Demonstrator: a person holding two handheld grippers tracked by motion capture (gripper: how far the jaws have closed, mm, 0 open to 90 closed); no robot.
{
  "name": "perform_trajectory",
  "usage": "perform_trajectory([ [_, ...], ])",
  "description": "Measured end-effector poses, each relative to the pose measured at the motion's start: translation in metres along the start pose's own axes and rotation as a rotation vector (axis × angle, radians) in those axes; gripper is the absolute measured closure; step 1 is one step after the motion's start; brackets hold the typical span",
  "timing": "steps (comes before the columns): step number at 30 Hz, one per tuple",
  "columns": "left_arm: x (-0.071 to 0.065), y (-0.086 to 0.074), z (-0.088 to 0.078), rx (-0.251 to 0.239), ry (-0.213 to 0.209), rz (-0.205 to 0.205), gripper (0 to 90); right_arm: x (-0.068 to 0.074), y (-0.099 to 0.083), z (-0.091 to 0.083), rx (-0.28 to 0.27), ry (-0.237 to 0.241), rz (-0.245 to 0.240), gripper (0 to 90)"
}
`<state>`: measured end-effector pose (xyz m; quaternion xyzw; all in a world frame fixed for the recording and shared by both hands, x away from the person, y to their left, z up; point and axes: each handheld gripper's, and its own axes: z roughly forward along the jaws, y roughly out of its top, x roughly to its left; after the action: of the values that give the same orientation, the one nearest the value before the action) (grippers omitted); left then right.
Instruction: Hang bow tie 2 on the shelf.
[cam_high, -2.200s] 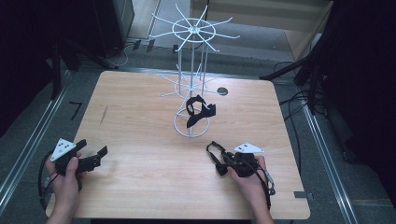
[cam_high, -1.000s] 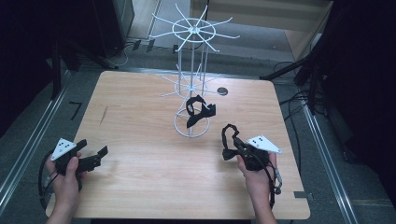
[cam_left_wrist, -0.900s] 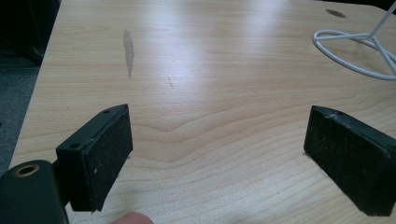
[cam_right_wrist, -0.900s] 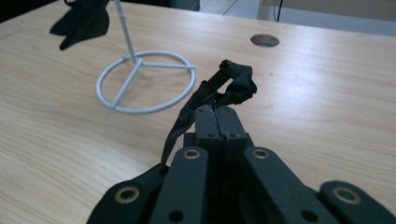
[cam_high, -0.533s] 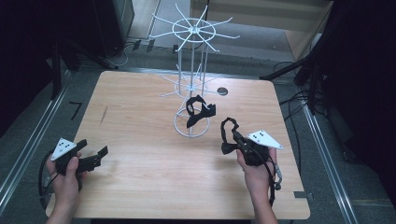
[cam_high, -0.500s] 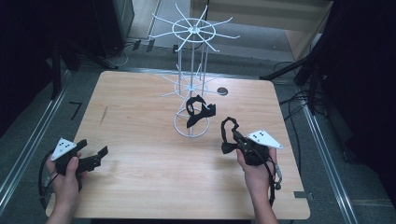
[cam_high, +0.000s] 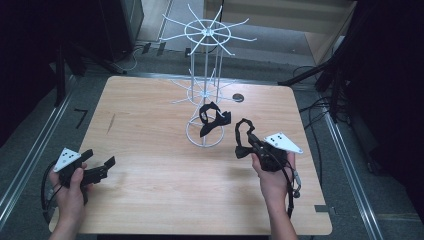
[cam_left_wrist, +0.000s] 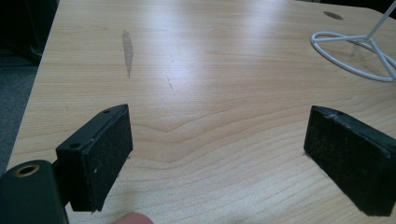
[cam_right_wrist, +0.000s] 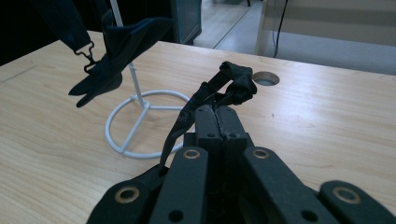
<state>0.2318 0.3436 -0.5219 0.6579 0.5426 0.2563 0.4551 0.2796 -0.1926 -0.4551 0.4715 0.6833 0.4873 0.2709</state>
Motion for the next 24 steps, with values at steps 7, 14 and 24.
perform_trajectory([
  [7,0.000,0.000,0.000,-0.001,0.001,0.000,8.4,-0.001,0.013,0.001,-0.018,0.000,-0.006,90.0],
  [14,0.000,0.000,0.000,0.000,0.000,0.001,8.4,0.004,0.023,0.005,-0.015,0.013,-0.016,90.0],
  [24,0.000,0.000,0.000,0.000,-0.002,0.000,8.4,0.008,0.033,0.008,-0.036,0.017,-0.013,90.0],
])
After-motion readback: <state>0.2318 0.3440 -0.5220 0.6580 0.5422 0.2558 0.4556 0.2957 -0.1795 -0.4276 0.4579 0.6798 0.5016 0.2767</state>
